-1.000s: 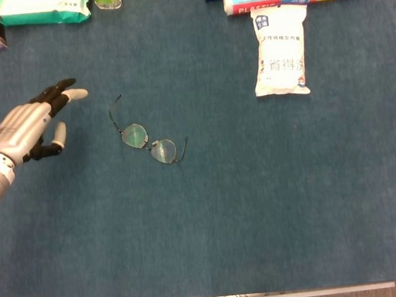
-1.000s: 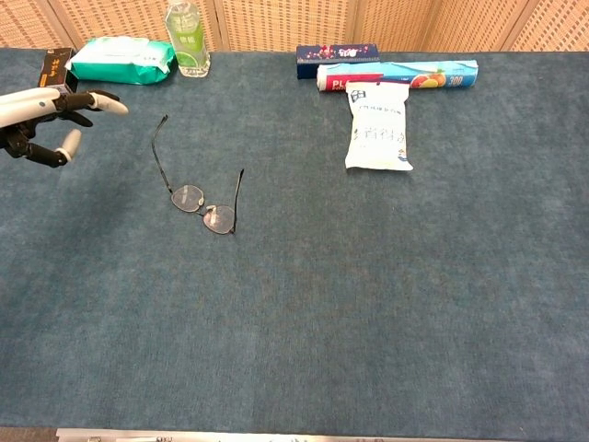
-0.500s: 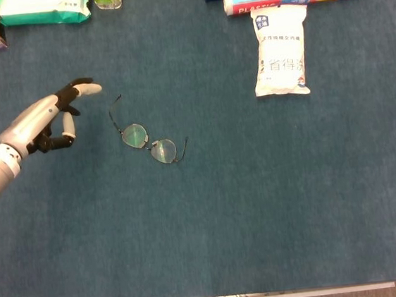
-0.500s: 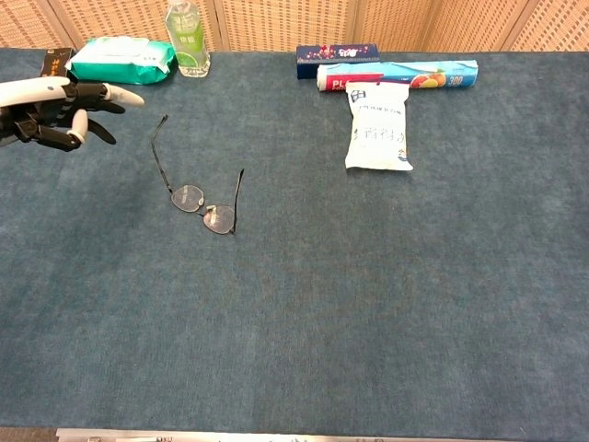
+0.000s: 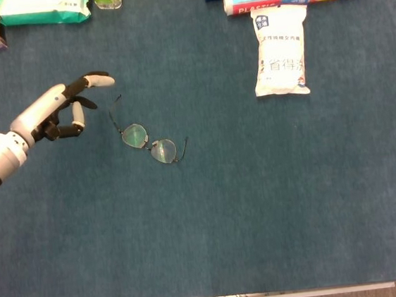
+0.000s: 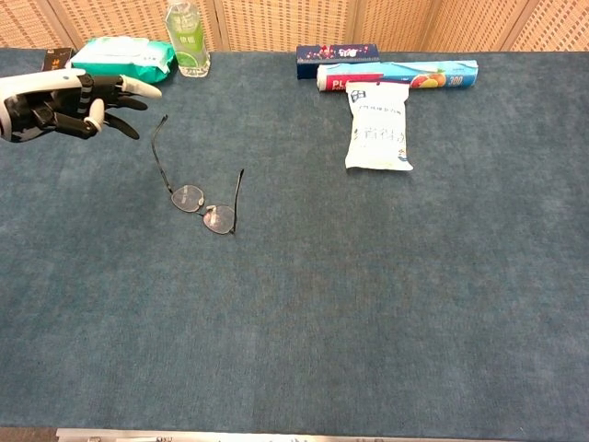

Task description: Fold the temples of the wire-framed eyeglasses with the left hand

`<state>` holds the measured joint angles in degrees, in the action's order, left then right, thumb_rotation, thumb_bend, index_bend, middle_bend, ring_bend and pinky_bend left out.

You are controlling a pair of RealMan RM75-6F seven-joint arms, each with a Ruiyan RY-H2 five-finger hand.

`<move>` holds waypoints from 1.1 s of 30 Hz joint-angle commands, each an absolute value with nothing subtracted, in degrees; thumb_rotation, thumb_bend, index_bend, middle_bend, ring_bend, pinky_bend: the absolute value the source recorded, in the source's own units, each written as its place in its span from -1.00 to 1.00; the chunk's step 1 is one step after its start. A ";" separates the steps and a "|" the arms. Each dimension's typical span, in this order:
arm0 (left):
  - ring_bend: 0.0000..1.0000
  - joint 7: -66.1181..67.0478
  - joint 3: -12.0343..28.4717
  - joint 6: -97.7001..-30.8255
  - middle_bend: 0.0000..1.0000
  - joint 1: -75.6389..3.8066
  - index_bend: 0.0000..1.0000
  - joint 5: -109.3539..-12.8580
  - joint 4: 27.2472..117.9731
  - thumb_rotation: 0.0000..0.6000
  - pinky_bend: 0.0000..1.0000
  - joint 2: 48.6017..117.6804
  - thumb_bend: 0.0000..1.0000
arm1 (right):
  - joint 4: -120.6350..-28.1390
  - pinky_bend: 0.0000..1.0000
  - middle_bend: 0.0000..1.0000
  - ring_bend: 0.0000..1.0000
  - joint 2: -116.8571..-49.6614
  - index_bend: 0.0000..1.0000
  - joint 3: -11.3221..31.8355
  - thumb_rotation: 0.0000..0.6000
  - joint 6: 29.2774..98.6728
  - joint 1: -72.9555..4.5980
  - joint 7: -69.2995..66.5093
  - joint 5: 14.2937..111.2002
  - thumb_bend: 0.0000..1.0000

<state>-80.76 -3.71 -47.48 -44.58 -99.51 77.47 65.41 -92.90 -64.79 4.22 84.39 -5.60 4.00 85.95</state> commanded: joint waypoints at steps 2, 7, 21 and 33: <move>-0.87 -82.16 -4.82 -47.97 -0.85 -45.52 -0.70 -99.36 75.43 1.00 -0.57 66.99 0.84 | -92.97 -0.17 -0.26 -0.54 -64.70 -0.06 4.20 1.00 84.50 -5.57 3.92 86.03 -0.07; -0.87 -83.97 -5.88 -48.21 -0.85 -46.42 -0.70 -99.17 73.73 1.00 -0.57 68.31 0.84 | -92.91 -0.17 -0.26 -0.54 -64.67 -0.06 4.28 1.00 84.37 -5.62 3.87 85.84 -0.07; -0.83 -95.11 -9.56 -51.81 -0.79 -49.44 -0.63 -101.68 71.10 1.00 -0.57 70.82 0.85 | -92.35 -0.17 -0.26 -0.54 -64.83 -0.06 4.56 1.00 83.40 -5.93 3.79 84.68 -0.07; -0.82 -99.47 -12.37 -54.87 -0.78 -51.50 -0.62 -103.26 71.12 1.00 -0.57 71.06 0.85 | -92.64 -0.17 -0.26 -0.54 -64.57 -0.06 4.48 1.00 83.75 -5.82 3.52 85.03 -0.07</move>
